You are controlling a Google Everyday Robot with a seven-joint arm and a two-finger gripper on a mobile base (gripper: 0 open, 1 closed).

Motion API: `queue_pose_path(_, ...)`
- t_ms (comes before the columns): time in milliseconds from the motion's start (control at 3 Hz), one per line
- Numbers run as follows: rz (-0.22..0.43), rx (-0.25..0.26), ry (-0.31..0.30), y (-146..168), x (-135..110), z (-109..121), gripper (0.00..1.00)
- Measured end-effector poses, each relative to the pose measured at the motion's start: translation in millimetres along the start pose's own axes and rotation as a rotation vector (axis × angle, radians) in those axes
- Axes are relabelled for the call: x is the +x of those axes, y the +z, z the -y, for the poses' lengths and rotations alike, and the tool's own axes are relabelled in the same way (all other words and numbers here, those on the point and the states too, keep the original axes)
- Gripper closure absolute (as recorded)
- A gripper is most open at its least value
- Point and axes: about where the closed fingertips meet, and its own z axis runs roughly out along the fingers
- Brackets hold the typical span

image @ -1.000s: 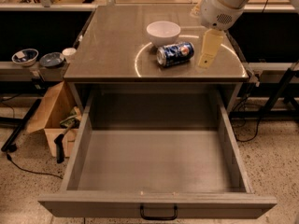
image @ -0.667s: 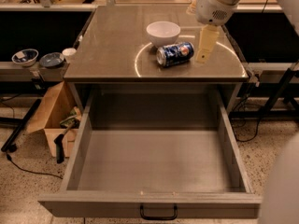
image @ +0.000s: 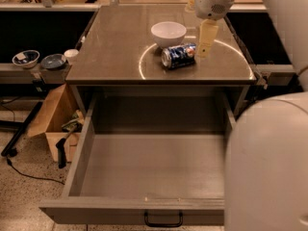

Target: Place pepsi can into top drawer

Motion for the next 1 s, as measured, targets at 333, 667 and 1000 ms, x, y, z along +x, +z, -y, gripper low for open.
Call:
queue_pose_path(333, 0.006, -0.038, 0.000, 18, 0, 8, 0.00)
queue_pose_path(667, 0.001, -0.053, 0.016, 36, 6, 13, 0.00)
queue_pose_path(1000, -0.009, -0.080, 0.075, 60, 22, 7, 0.00)
